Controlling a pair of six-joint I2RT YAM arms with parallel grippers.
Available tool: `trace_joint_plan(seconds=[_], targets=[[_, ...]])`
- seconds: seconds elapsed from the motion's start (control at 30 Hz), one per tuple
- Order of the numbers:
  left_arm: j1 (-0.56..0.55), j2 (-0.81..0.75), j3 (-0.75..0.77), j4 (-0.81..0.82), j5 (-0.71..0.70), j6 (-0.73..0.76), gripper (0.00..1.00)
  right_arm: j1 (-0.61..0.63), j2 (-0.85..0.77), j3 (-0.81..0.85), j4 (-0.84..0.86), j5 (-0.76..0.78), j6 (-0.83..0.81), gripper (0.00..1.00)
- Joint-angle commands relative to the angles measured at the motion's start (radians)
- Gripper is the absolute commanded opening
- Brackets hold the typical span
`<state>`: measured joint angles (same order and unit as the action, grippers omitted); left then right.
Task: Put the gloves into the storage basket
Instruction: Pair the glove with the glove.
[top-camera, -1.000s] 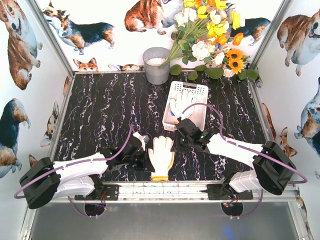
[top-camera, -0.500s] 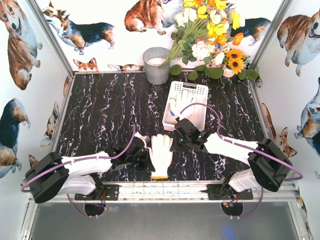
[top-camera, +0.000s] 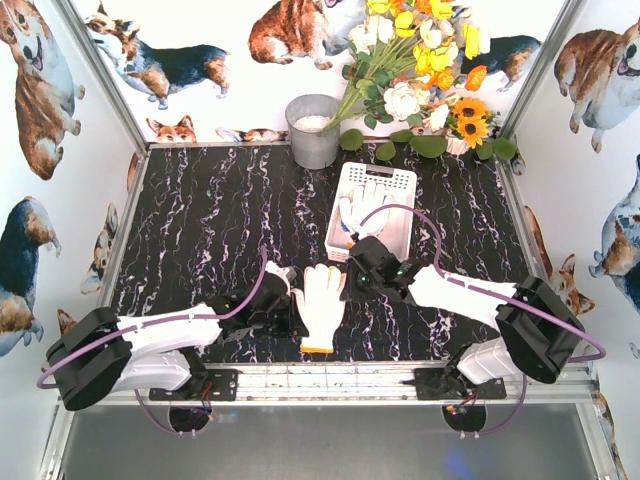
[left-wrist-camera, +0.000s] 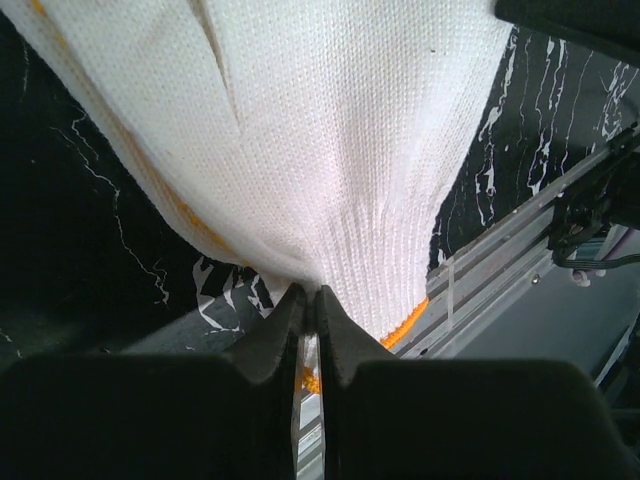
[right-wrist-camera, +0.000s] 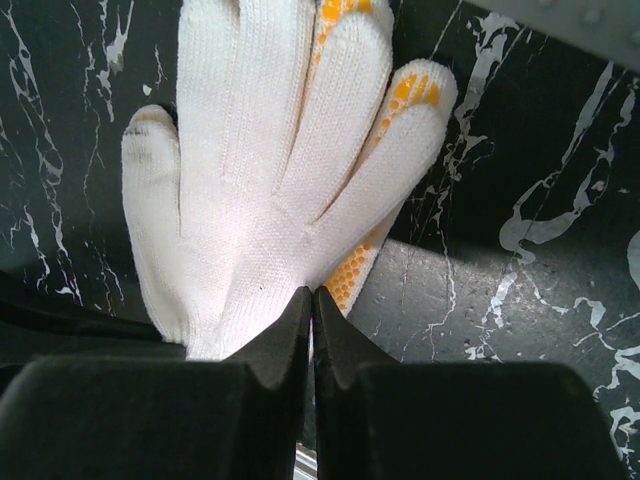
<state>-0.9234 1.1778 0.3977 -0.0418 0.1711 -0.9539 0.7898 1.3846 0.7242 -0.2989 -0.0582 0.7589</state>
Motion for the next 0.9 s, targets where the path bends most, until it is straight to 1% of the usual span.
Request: trace_joint_plan(seconds=[0.0,0.43,0.73,0.87], targets=[[-0.003,-0.006,-0.006,0.013,-0.041,0.001,0.00,0.002,-0.027,0.059,0.070,0.028,-0.029,0.00],[-0.003,0.035,-0.004,0.039,-0.113,0.016,0.00,0.001,0.037,0.107,0.073,0.066,-0.070,0.00],[-0.003,-0.029,0.014,-0.006,-0.150,0.020,0.00,-0.001,0.002,0.106,0.058,0.079,-0.066,0.00],[-0.002,-0.022,0.016,-0.011,-0.163,0.028,0.00,-0.003,-0.005,0.107,0.054,0.084,-0.069,0.00]])
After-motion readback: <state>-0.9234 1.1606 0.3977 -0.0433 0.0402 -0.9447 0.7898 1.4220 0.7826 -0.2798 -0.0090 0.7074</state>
